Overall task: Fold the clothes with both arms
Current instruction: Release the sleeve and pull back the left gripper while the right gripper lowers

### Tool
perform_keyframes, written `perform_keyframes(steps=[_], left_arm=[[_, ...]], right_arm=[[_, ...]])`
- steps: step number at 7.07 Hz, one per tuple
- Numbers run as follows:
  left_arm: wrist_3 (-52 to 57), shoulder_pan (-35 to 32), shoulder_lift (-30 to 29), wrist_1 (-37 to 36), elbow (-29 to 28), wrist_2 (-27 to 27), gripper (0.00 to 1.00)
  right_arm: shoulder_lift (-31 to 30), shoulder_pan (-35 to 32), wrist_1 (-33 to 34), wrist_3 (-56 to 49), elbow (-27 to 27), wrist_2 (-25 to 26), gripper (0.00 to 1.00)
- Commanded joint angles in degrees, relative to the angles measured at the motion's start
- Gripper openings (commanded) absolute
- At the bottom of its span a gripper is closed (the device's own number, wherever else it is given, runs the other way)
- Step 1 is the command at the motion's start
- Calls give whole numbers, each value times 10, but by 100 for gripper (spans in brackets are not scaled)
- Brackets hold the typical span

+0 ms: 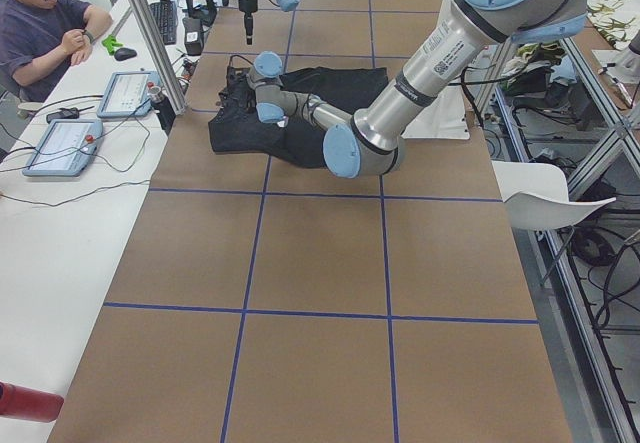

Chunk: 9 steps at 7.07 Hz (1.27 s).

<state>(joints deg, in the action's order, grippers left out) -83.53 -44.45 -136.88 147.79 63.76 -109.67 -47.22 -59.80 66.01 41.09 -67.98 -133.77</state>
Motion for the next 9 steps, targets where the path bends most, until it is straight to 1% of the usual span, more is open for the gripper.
perform_keyframes(steps=[1, 2, 3, 4, 5, 6, 7, 8, 9], left_arm=[[1, -25, 118, -30, 138, -62, 100], [1, -40, 169, -72, 207, -82, 100], [4, -41, 226, -122, 291, -83, 100], [22, -40, 277, -151, 357, -83, 100], [25, -36, 327, -157, 407, -82, 100], [28, -33, 369, -157, 444, -82, 100], [28, -31, 403, -156, 469, -80, 100], [28, -31, 421, -155, 490, -78, 100], [28, -29, 426, -155, 492, -78, 100]], right_arm=[[-56, 1, 53, 20, -98, -12, 100], [-79, 5, 86, 26, -139, -12, 100], [-96, 13, 106, 66, -178, -10, 100], [-116, 27, 110, 104, -213, -9, 100], [-138, 48, 111, 137, -239, -1, 100], [-167, 70, 112, 158, -269, 17, 100], [-210, 95, 112, 184, -316, 46, 100], [-262, 112, 114, 188, -367, 51, 100], [-307, 140, 116, 219, -410, 51, 100]])
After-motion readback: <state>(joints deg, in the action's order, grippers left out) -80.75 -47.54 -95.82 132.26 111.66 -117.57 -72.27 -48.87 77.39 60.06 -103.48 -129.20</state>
